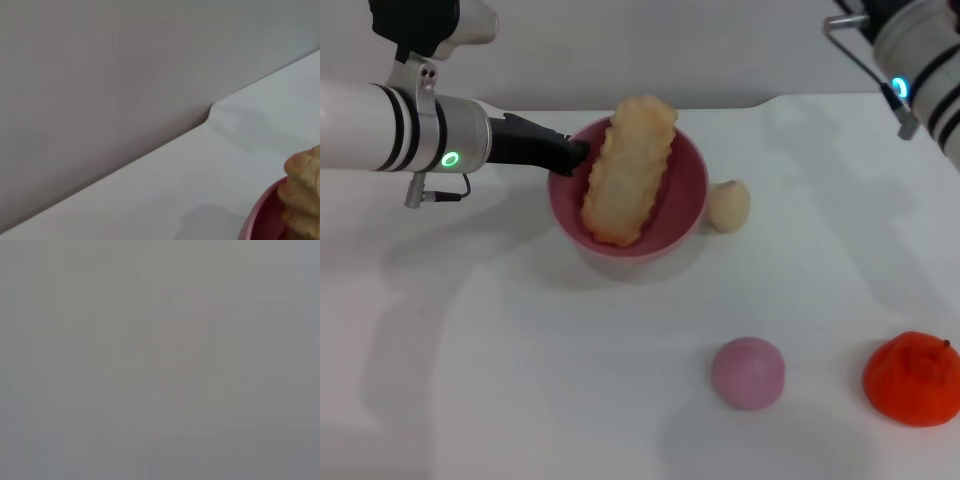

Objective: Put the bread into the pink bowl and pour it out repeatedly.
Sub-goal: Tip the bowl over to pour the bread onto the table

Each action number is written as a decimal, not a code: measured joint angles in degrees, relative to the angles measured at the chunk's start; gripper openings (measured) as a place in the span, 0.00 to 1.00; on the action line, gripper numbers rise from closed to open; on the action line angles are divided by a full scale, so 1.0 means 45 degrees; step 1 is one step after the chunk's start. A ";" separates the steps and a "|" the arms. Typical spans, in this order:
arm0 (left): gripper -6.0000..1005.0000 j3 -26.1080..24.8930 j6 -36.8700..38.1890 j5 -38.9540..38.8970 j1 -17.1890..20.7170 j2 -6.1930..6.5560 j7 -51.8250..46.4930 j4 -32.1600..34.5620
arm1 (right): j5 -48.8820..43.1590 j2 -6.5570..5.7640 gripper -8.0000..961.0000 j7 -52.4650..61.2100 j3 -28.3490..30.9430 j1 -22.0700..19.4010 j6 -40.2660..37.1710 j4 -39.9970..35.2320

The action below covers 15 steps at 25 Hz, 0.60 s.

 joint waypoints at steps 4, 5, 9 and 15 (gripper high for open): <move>0.06 0.0009 -0.0047 -0.0296 -0.0002 -0.0007 0.0000 -0.0038 | -0.1038 -0.0070 0.44 0.1911 -0.0438 0.0066 0.2582 0.1204; 0.06 0.0010 -0.0047 -0.0398 -0.0002 -0.0007 0.0015 -0.0049 | -0.1435 -0.0074 0.44 0.2394 -0.0507 0.0062 0.3233 0.1508; 0.06 0.0052 -0.0065 -0.0640 -0.0006 -0.0006 0.0062 -0.0064 | -0.2547 -0.0079 0.44 0.3711 -0.0763 0.0082 0.5754 0.2964; 0.06 0.1740 -0.1065 -0.1715 -0.0167 -0.0001 0.0084 -0.0036 | -0.2779 -0.0100 0.44 0.3945 -0.0518 0.0159 0.8383 0.4936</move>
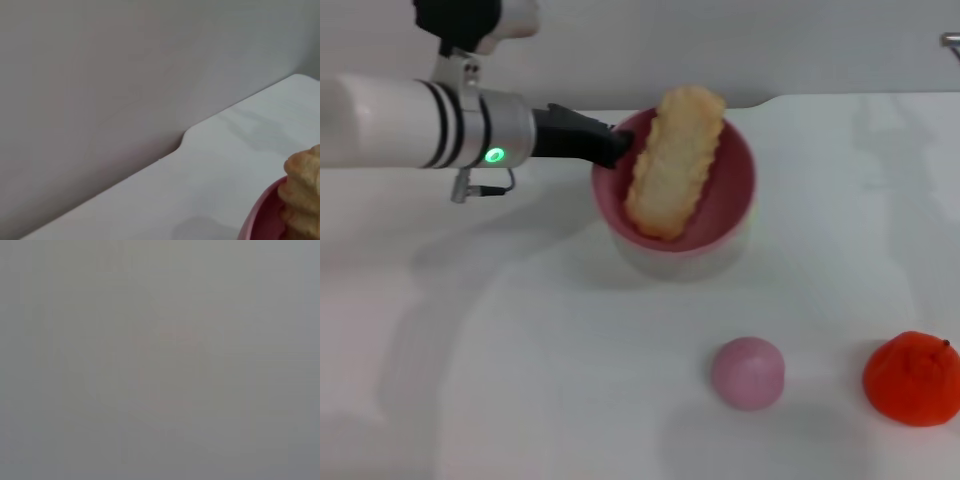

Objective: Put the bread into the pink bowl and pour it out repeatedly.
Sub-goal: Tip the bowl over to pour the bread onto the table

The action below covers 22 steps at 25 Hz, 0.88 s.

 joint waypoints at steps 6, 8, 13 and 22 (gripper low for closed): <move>0.06 0.1640 -0.1518 -0.0891 -0.0214 -0.0052 0.0314 0.0006 | 0.0011 -0.0002 0.44 0.0010 0.1173 -0.0317 0.1248 0.1040; 0.06 0.2134 -0.2287 -0.1256 -0.0273 -0.0071 0.0462 0.0015 | 0.0013 -0.0002 0.44 0.0012 0.1798 -0.0584 0.1615 0.1179; 0.06 0.3036 -0.3637 -0.2475 -0.0173 -0.0094 0.1171 0.0054 | 0.0025 -0.0003 0.44 0.0015 0.2376 -0.0839 0.1902 0.1406; 0.06 0.5403 -0.5550 -0.5062 -0.0024 -0.0131 0.3628 0.0179 | 0.0029 0.0017 0.44 0.0025 0.2603 -0.1191 0.2625 0.1674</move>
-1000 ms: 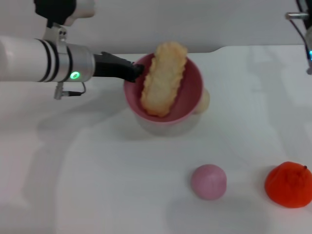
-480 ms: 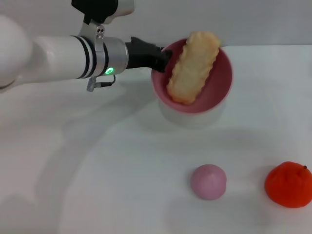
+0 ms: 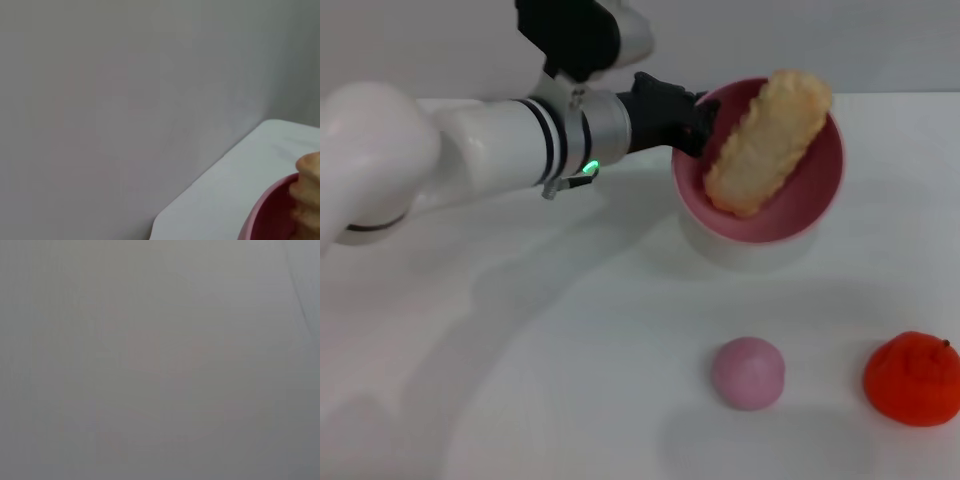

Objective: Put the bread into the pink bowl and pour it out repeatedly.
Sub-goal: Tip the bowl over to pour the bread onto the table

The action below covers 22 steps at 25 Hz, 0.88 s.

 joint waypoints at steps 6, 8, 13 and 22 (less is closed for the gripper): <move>0.06 0.1374 -0.1873 -0.0032 0.0190 -0.0021 0.0375 0.0191 | 0.0000 0.0002 0.44 0.0004 0.0007 -0.0048 0.0180 0.0031; 0.06 0.1902 -0.2500 0.0023 0.0272 -0.0022 0.0530 0.0296 | 0.0000 0.0002 0.44 0.0004 0.0009 -0.0051 0.0181 0.0044; 0.06 0.3381 -0.4370 0.0084 0.0441 -0.0021 0.0884 0.0469 | 0.0000 0.0002 0.44 0.0004 -0.0009 -0.0067 0.0218 0.0054; 0.06 0.4626 -0.6204 0.0282 0.0620 -0.0020 0.1501 0.0694 | 0.0000 0.0002 0.44 0.0016 -0.0099 -0.0036 0.0257 0.0056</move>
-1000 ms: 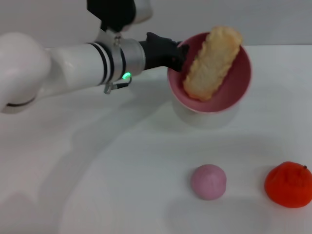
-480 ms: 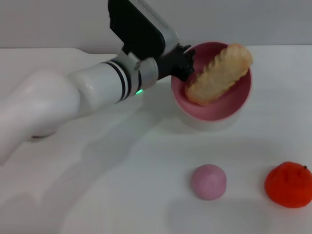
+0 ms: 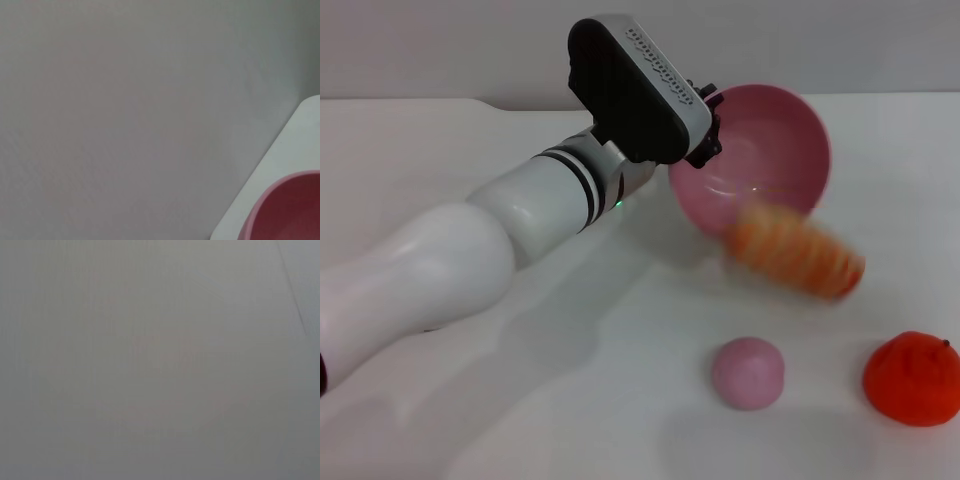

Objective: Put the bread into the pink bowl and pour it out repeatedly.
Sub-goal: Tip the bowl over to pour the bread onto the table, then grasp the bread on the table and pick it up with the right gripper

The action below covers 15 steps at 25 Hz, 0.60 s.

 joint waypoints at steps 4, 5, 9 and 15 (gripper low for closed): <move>0.06 0.0044 -0.0057 0.0011 0.0000 -0.0001 0.0017 0.0036 | 0.0000 0.0000 0.44 0.0004 -0.0031 0.0048 -0.0034 -0.0001; 0.06 0.0076 -0.0128 0.0047 0.0000 0.0000 0.0019 0.0054 | 0.0000 0.0000 0.44 0.0007 -0.0034 0.0060 -0.0044 -0.0002; 0.06 0.0156 -0.0378 0.0262 0.0000 0.0000 0.0013 0.0124 | 0.0000 0.0000 0.44 0.0032 -0.0056 0.0096 -0.0096 0.0016; 0.06 -0.0020 -0.0459 0.0227 -0.0019 0.0000 -0.0339 0.0199 | -0.0001 -0.0005 0.44 0.0047 -0.0291 0.0170 -0.0299 0.0052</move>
